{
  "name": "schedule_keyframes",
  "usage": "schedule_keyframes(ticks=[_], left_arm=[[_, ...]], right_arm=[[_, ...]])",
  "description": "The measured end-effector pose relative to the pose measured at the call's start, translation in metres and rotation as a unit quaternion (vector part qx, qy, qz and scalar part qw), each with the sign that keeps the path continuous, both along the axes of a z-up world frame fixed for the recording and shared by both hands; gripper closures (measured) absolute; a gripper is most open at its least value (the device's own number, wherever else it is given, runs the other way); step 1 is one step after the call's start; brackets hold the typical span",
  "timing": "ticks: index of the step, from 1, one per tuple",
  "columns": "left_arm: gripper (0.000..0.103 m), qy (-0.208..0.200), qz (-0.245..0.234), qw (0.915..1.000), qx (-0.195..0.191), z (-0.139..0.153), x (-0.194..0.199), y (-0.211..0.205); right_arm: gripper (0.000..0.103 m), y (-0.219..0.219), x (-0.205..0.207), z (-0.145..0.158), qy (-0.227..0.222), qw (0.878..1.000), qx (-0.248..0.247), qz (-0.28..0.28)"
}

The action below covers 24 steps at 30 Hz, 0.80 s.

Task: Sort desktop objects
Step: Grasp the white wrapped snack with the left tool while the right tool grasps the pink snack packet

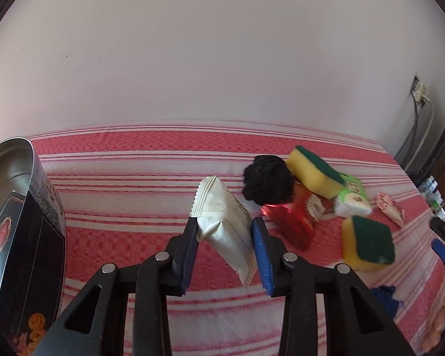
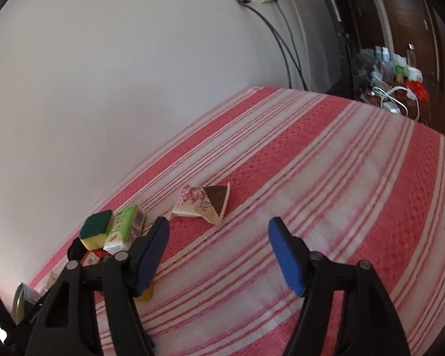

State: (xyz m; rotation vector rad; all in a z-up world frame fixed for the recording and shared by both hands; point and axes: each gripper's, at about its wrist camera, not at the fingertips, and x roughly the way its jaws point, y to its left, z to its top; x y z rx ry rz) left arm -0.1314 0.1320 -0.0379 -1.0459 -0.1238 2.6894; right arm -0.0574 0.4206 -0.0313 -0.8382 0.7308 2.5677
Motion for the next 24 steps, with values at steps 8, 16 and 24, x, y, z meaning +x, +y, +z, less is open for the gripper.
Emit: schedule_keyframes(ticks=[8,16,24], left_arm=[[0.065,0.036,-0.047,0.9982,-0.006,0.014,0.037,-0.005],[0.065,0.024,-0.042,0.9988,-0.008,0.008,0.010,-0.009],[0.065,0.036,-0.035,0.9986,-0.014,0.008,0.011,-0.004]], right_arm=[[0.021,-0.007,-0.082,-0.020,-0.122,0.964,0.171,0.160],[0.052,-0.008,-0.107,-0.037,-0.141,0.958,0.155,0.195],[0.060,-0.011,-0.081,-0.019,-0.098,0.973,0.136,0.157]])
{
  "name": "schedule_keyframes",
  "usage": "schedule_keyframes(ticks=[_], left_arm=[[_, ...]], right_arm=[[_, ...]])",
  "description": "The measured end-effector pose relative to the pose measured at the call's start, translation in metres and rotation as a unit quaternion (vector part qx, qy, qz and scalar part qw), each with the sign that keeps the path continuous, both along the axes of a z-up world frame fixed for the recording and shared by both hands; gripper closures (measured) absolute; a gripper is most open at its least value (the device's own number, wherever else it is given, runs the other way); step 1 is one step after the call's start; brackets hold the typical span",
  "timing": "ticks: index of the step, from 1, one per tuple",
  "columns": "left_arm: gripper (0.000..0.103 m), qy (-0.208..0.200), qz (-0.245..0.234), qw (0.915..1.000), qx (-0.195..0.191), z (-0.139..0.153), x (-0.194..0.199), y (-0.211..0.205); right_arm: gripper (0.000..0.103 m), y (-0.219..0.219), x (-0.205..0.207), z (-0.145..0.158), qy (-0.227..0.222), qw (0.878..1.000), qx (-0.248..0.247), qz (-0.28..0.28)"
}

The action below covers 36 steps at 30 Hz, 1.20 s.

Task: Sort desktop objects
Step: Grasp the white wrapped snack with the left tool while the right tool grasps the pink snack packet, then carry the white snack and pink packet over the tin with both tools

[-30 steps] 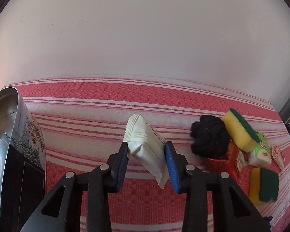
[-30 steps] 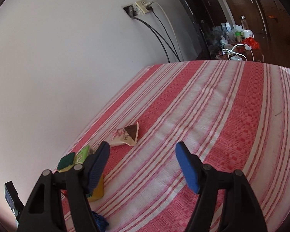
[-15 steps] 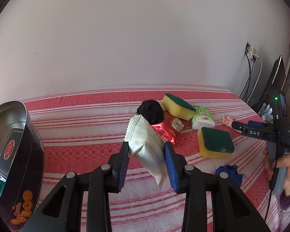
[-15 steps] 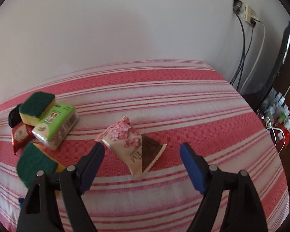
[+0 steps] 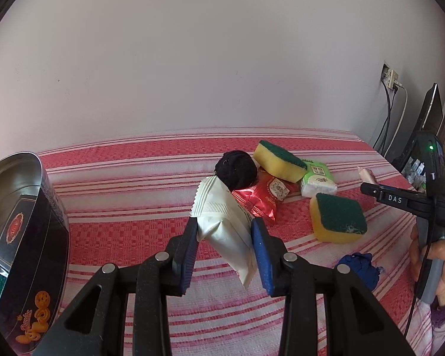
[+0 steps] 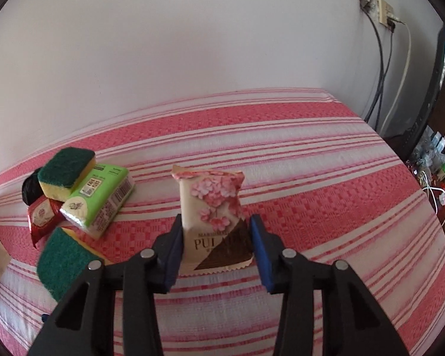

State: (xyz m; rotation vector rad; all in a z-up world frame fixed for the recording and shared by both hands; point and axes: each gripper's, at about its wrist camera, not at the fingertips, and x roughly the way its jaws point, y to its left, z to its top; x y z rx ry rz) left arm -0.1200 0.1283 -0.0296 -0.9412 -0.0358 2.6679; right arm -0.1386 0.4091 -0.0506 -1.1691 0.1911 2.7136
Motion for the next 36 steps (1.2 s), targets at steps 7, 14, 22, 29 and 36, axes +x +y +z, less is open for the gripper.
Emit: schedule_keyframes(ticks=[7,14,22,29,36], left_arm=[[0.065,0.013,0.012,0.9998,-0.006,0.006,0.010,-0.001],[0.065,0.037,0.025,0.9989,-0.013,0.013,0.035,-0.012],[0.065,0.027,0.039,0.9988,-0.008,0.005,0.043,-0.040],[0.065,0.018,0.037,0.9991,0.009,0.000,0.039,-0.045],[0.065,0.015,0.043,0.9990,0.003,-0.004,0.038,-0.045]], right_arm=[[0.060,-0.044,0.062,0.034,0.074,0.997,-0.010,-0.013],[0.078,-0.101,0.090,0.043,0.108,0.993,-0.037,0.026],[0.092,-0.094,0.100,0.043,0.125,0.990,-0.065,-0.007],[0.056,-0.030,0.115,0.027,0.084,0.986,-0.115,-0.085],[0.025,-0.047,0.075,0.004,0.030,0.981,-0.187,-0.048]])
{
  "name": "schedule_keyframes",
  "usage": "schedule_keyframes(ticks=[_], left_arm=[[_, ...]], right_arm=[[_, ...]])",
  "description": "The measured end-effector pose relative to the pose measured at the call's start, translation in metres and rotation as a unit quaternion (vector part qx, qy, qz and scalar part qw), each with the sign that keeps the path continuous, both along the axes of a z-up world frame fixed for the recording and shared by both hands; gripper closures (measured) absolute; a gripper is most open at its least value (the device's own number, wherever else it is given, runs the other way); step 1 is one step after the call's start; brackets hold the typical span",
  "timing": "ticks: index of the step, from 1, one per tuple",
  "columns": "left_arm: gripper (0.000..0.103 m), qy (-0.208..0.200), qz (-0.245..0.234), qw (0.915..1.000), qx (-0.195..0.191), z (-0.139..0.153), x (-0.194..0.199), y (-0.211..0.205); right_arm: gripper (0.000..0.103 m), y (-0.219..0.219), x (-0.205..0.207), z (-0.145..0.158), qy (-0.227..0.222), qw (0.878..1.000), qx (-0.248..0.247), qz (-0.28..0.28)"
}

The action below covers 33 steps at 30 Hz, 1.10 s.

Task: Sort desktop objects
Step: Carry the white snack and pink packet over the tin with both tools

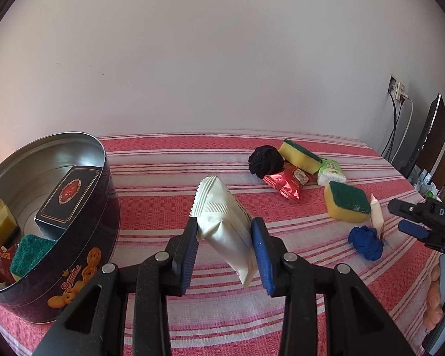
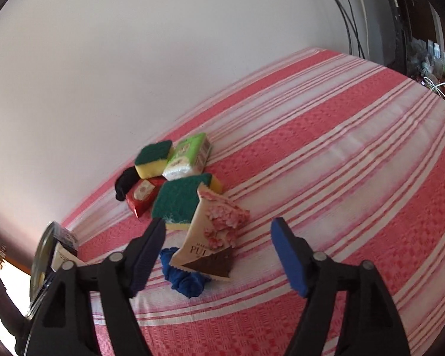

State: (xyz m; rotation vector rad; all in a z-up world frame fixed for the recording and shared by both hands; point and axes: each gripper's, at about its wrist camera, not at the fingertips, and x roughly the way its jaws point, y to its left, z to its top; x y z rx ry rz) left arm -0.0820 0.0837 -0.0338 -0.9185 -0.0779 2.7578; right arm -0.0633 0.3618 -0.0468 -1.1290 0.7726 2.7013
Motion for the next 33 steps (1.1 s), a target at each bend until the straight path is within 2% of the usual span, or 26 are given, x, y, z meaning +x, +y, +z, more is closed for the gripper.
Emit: schedule_keyframes(ticks=[3,4,5,6,8,11,15,18,23,27,33], left_arm=[[0.065,-0.002,0.004,1.0000,-0.001,-0.001,-0.002,-0.002],[0.065,0.000,0.007,1.0000,-0.006,-0.002,-0.002,-0.001],[0.065,0.002,0.009,0.9999,-0.010,-0.002,-0.002,-0.001],[0.065,0.003,0.010,0.9999,-0.012,-0.002,-0.001,-0.001],[0.065,0.001,0.009,0.9999,-0.009,-0.002,-0.002,-0.002],[0.065,0.003,0.011,0.9999,-0.009,-0.001,-0.001,-0.004],[0.065,0.013,0.017,0.9996,-0.016,0.001,0.002,-0.005],[0.065,0.019,0.018,0.9996,-0.014,0.004,0.006,-0.007],[0.065,0.030,0.027,0.9990,-0.019,0.010,0.015,-0.014],[0.065,0.033,0.033,0.9987,-0.020,0.012,0.023,-0.023],[0.065,0.041,0.051,0.9978,-0.013,0.022,0.035,-0.051]], right_arm=[[0.025,-0.012,-0.016,-0.013,-0.028,1.000,0.000,0.010],[0.029,-0.016,-0.016,-0.012,-0.021,1.000,0.020,0.001],[0.044,-0.020,-0.018,-0.011,-0.026,0.999,0.038,-0.003],[0.054,-0.020,-0.021,-0.014,-0.036,0.999,0.039,0.003],[0.063,-0.018,-0.019,-0.014,-0.036,0.998,0.042,-0.001],[0.066,-0.014,-0.012,-0.011,-0.025,0.999,0.027,-0.014],[0.066,-0.020,0.009,0.012,0.019,0.997,0.055,-0.041],[0.066,-0.041,0.022,0.031,0.053,0.995,0.074,-0.035],[0.066,-0.089,0.032,0.046,0.087,0.992,0.096,0.013],[0.066,-0.127,0.035,0.052,0.098,0.987,0.106,0.064],[0.066,-0.173,0.033,0.057,0.112,0.981,0.112,0.111]])
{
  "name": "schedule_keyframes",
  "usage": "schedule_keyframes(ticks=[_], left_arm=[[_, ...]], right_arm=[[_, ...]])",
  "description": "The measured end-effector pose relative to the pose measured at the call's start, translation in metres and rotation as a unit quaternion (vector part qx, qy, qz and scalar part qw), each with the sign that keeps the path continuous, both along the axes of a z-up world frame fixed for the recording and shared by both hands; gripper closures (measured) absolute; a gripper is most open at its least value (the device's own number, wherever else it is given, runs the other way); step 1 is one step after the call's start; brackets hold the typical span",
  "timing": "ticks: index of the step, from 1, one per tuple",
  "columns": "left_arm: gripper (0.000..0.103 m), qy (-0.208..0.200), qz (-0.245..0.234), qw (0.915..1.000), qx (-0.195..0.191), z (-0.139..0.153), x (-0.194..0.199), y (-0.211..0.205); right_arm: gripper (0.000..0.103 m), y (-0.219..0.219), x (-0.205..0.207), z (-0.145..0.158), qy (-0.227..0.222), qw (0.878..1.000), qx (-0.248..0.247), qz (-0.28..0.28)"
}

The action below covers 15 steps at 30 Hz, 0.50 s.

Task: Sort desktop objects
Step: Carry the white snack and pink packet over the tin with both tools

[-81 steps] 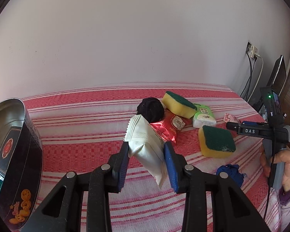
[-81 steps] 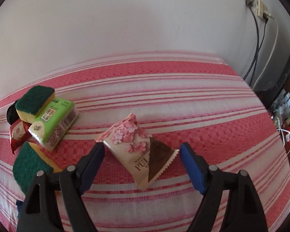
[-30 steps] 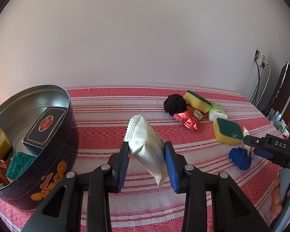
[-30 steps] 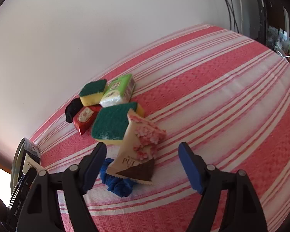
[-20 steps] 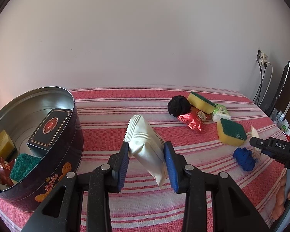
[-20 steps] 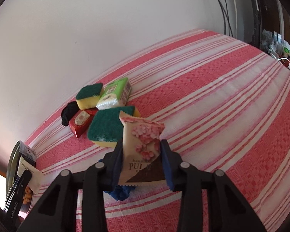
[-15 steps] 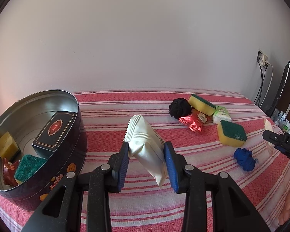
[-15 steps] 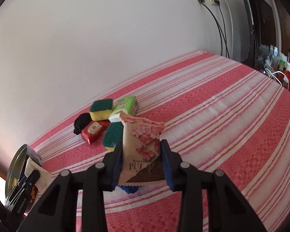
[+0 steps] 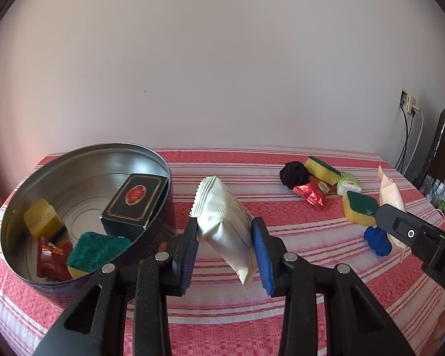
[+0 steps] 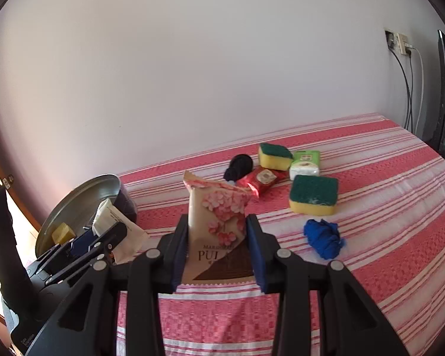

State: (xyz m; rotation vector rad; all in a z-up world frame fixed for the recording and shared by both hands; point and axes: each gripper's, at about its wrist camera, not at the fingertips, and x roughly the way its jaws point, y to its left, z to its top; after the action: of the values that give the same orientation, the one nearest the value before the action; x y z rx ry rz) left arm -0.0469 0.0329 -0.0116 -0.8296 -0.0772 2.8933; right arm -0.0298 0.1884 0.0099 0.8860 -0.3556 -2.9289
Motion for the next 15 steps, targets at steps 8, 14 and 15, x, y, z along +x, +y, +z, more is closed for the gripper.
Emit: schedule_keyframes(ticks=[8,14,15], left_arm=[[0.065,0.017,0.043,0.9989,0.002,0.017,0.012,-0.046],[0.065,0.027,0.088,0.9957,-0.003,0.024,0.016,-0.084],[0.065,0.027,0.096,0.9950,-0.004,0.025,0.014,-0.091]], right_arm=[[0.066,-0.053,-0.012,0.007,0.016,0.998,0.003,0.053],[0.066,-0.099,-0.021,0.014,0.028,0.995,0.007,0.093],[0.066,-0.105,-0.022,0.015,0.030,0.995,0.008,0.099]])
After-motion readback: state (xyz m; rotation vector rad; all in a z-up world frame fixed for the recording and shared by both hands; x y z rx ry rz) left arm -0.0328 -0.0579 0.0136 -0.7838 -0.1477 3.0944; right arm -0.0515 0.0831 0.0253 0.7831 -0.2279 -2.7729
